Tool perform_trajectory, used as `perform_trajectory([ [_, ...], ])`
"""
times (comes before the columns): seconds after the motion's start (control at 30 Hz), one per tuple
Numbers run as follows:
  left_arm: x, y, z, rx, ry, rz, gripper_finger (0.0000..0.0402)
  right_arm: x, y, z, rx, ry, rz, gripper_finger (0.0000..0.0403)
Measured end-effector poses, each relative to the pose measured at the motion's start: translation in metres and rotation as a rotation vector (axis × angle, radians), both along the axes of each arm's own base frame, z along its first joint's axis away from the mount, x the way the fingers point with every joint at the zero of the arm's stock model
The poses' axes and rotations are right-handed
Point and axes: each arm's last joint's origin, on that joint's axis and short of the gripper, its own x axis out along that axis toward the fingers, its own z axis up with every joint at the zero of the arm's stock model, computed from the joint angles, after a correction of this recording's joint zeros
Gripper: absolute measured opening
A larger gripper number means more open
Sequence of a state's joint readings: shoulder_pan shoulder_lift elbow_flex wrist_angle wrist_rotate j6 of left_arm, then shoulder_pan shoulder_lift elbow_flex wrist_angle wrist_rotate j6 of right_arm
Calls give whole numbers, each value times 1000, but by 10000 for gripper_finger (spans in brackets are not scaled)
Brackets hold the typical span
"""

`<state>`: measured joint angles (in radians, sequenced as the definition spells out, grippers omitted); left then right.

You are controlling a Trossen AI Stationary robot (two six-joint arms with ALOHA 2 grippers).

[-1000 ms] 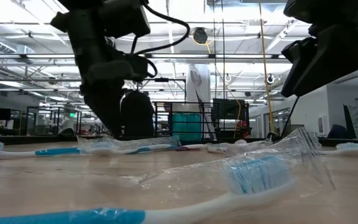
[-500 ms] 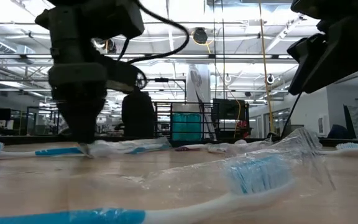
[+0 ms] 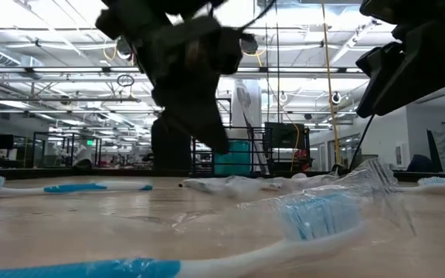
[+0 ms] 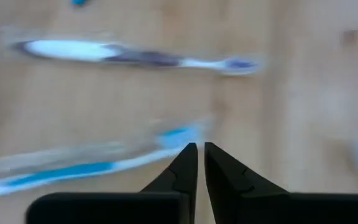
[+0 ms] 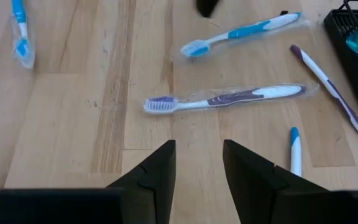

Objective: Pick & Place toothbrushing station
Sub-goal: Put the blue toothbrush into the black organizer

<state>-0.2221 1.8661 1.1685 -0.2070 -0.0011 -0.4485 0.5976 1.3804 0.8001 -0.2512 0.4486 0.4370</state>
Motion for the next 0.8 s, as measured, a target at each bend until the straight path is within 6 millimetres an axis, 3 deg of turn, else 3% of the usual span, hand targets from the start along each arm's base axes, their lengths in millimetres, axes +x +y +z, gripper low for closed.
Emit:
perform_trajectory([
  [0.17, -9, 19, -6, 121, 134, -67, 33, -1, 0, 0, -2, 9, 5, 128],
  [0.43, -19, 26, -11, 496, 238, -346, 44, -1, 0, -1, -21, 12, 25, 128],
  [0.6, -22, 33, -11, 696, 293, -431, 104, -1, 0, -1, -25, 16, 28, 128],
  [0.8, -14, 39, -8, 758, 229, -505, 185, -1, 0, -1, -39, 18, 43, 128],
])
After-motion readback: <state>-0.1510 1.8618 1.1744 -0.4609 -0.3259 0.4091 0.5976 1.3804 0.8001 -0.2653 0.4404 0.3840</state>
